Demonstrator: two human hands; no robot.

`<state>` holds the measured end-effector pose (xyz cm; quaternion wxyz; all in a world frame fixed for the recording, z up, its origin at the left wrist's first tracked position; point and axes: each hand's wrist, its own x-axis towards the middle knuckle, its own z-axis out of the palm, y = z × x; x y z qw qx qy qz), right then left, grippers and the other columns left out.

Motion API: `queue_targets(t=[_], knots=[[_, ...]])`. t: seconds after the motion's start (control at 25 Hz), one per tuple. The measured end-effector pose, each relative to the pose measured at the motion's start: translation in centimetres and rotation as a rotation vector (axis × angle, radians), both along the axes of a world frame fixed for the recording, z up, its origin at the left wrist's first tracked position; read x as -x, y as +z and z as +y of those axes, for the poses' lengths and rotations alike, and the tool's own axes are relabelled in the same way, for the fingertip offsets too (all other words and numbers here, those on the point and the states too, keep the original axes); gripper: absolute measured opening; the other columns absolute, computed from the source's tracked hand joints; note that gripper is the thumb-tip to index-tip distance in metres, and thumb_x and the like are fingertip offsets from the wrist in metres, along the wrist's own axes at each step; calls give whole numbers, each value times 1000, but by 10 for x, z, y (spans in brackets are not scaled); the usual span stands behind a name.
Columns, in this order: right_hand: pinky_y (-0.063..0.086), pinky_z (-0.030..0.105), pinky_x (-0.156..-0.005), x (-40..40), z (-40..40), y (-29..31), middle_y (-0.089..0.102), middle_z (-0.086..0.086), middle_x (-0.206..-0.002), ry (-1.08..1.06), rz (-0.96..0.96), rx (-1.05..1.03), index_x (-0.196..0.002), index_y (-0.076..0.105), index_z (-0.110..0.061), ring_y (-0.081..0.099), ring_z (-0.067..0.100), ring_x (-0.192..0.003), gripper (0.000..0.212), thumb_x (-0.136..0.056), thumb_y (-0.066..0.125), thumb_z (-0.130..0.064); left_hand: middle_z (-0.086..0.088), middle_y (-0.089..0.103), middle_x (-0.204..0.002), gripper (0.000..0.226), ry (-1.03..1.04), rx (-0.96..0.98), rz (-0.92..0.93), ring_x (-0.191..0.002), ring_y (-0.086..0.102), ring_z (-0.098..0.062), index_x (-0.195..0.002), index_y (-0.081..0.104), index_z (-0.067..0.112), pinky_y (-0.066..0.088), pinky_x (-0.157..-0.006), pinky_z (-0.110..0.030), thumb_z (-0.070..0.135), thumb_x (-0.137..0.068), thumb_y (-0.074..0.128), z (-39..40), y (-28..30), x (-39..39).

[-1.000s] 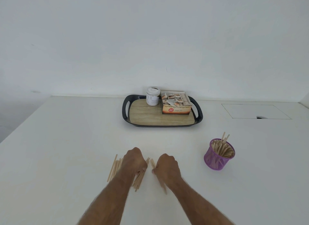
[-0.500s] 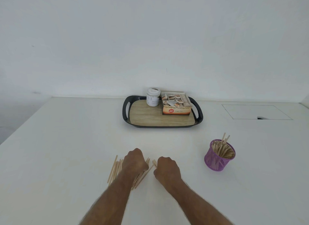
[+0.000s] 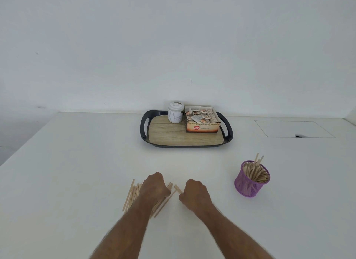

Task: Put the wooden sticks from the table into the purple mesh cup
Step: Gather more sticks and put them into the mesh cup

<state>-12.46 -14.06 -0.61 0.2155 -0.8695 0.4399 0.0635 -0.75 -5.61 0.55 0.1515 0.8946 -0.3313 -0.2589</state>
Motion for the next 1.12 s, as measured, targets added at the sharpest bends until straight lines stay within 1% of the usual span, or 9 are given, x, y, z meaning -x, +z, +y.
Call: queue_targets(t=[0.12,0.2,0.44,0.6,0.72,0.84,0.92,1.0,1.12], knots=[[35,23,-49,0,-1,-2,50,-5,-64,4,21,-32,-64,43,-18,51,17,-59,22,-77,60,-21,2,44,-54,37,-12,0,-11,-51,47,-14,-58,41,13,40,-54,-23,13,-76,73,1,0,0],[33,23,-48,0,0,-4,48,-4,-63,18,38,-38,-63,42,-17,51,18,-61,22,-78,58,-21,3,40,-52,39,-17,3,-13,-47,41,-12,-57,39,14,36,-49,-21,13,-76,72,1,0,0],[40,27,-61,2,3,-6,43,-4,-63,73,59,-29,-62,39,-17,52,22,-70,24,-80,53,-19,3,37,-51,39,-31,4,-6,-43,36,-11,-56,37,15,32,-47,-21,10,-77,69,3,3,2],[40,28,-63,7,1,-6,42,-4,-65,86,47,-42,-64,36,-17,51,21,-71,26,-85,52,-22,3,34,-51,38,-57,14,-6,-44,31,-13,-56,33,15,29,-47,-21,8,-75,65,3,9,3],[38,28,-61,13,-6,-3,49,1,-69,70,3,-69,-63,36,-16,49,22,-67,29,-86,49,-26,0,35,-54,39,-44,92,23,-50,34,-19,-53,33,17,33,-52,-25,7,-73,65,-1,18,2],[34,28,-52,26,-21,11,47,2,-56,20,-131,-111,-54,36,-16,43,18,-52,32,-82,50,-26,-5,61,-67,16,6,198,77,-61,57,-22,-65,56,12,48,-61,-30,8,-76,67,-10,28,1],[36,24,-46,36,-30,26,64,3,-56,-105,-327,-241,-58,47,-15,48,11,-45,24,-80,51,-21,-6,72,-81,7,42,271,125,-74,69,-25,-78,65,6,59,-73,-35,10,-78,71,-19,35,3],[38,23,-42,46,-40,43,73,5,-65,-213,-522,-335,-68,56,-10,51,10,-42,14,-79,50,-15,-6,74,-86,12,70,355,201,-80,72,-24,-86,67,8,63,-81,-42,10,-79,76,-31,41,11],[45,26,-42,64,-59,69,74,4,-68,-265,-706,-315,-82,60,-8,56,14,-43,10,-83,53,-15,-3,77,-85,15,62,491,286,-82,74,-21,-89,66,14,63,-82,-43,13,-82,79,-53,51,32]])
